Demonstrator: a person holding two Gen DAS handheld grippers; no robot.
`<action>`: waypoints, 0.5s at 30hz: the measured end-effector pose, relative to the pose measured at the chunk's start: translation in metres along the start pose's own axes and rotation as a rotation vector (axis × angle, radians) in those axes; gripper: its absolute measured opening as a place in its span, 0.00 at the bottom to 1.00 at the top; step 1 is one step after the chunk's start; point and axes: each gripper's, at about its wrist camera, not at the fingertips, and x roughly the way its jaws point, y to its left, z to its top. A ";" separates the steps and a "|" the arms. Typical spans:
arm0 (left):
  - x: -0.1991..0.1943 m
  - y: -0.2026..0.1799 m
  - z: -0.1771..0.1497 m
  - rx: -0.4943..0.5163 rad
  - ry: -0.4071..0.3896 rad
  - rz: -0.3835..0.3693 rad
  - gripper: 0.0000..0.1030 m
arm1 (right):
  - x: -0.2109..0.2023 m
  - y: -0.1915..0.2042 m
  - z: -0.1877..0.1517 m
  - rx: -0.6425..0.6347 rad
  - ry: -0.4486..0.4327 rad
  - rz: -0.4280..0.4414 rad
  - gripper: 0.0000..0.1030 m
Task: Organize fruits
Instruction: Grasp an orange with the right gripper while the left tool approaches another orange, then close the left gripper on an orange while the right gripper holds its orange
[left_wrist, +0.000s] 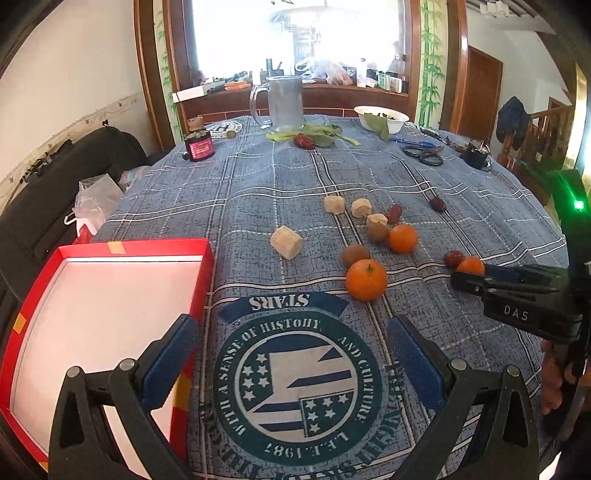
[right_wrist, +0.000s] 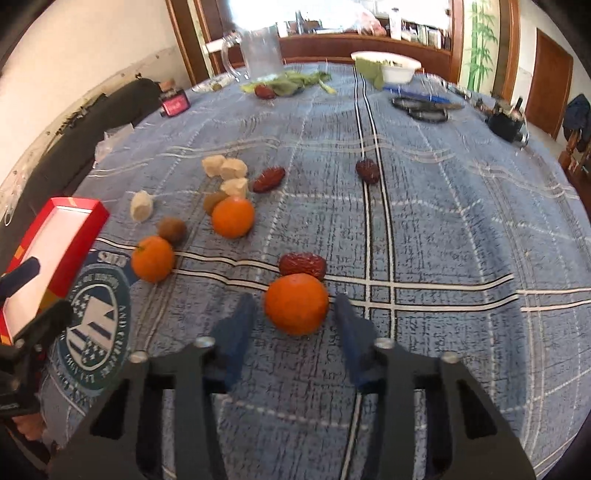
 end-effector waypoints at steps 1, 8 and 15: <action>0.002 -0.001 0.001 -0.002 0.006 -0.005 0.98 | 0.000 -0.001 -0.001 0.002 -0.002 0.013 0.34; 0.015 -0.014 0.013 -0.015 0.041 -0.042 0.93 | -0.010 -0.016 -0.001 0.066 -0.093 0.076 0.34; 0.043 -0.037 0.022 0.010 0.099 -0.046 0.73 | -0.033 -0.044 0.003 0.213 -0.219 0.099 0.34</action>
